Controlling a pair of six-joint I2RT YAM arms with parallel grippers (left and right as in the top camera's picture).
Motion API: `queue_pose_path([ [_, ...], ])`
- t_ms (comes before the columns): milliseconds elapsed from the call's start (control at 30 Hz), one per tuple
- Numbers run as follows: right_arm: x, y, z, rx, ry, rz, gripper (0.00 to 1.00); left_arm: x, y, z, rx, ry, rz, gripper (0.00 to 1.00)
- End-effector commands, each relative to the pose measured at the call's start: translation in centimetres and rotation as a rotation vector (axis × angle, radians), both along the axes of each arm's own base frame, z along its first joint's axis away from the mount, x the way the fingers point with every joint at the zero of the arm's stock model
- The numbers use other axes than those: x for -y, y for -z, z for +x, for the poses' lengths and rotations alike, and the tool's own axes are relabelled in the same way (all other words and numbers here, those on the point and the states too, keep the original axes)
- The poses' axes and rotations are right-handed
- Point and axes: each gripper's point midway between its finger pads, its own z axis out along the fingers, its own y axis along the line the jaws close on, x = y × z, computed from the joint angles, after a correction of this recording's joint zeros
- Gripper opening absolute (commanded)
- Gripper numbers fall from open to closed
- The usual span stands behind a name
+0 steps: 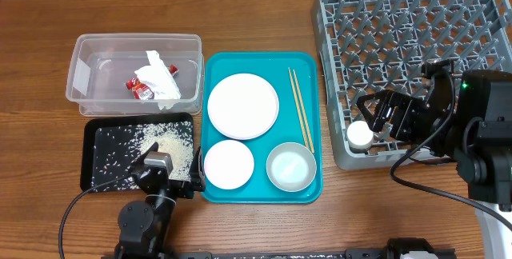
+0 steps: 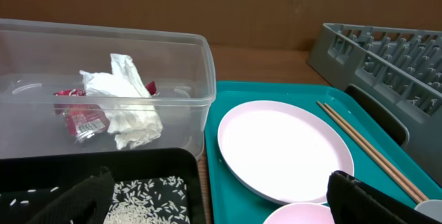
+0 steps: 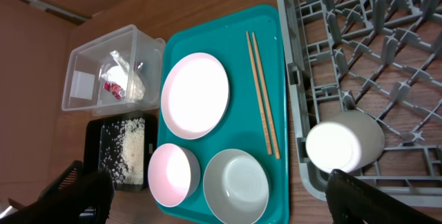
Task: Sort waste into correct bins and load items into the dishwasher
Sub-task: 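Grasp the pink bowl on the teal tray with the right gripper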
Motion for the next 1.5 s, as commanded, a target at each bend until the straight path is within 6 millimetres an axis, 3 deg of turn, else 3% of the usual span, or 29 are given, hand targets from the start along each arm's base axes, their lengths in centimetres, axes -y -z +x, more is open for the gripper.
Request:
queue_pose_path([
  [0,0.2,-0.9,0.1,0.033,0.003,-0.008,1.00,0.4,-0.1,-0.1,0.015,0.022,0.014,1.00],
  [367,0.2,-0.9,0.2,0.036,0.003,-0.008,1.00,0.4,-0.1,-0.1,0.015,0.022,0.014,1.00],
  [467,0.0,-2.1,1.3,0.095,0.012,0.017,1.00,0.4,-0.1,-0.1,0.015,0.022,0.014,1.00],
  [567,-2.1,-3.3,0.8,0.114,-0.083,0.113,1.00,0.4,-0.1,-0.1,0.015,0.022,0.014,1.00],
  [633,-3.6,-3.0,0.1,0.094,-0.148,0.126,0.99,0.4,-0.1,-0.1,0.015,0.022,0.014,1.00],
  [900,-11.3,3.3,-3.7,-0.080,-0.318,-0.068,1.00,0.4,-0.1,-0.1,0.015,0.022,0.014,1.00],
  [1033,-16.1,3.5,-4.7,-0.038,-0.470,-0.058,0.98,0.4,-0.1,-0.1,0.015,0.022,0.014,1.00],
  [1100,-18.3,4.2,-4.1,-0.018,-0.503,-0.065,0.87,0.4,-0.1,-0.1,0.015,0.022,0.014,1.00],
  [1167,-19.7,6.3,-3.7,-0.055,-0.510,-0.107,0.84,0.4,-0.1,-0.1,0.015,0.022,0.014,1.00],
  [1300,-21.8,12.6,-2.9,-0.188,-0.486,-0.224,0.82,0.4,-0.1,-0.1,0.015,0.022,0.014,1.00],
  [1467,-23.4,18.8,-1.2,-0.268,-0.481,-0.299,0.74,0.4,-0.1,-0.1,0.015,0.022,0.014,1.00],
])
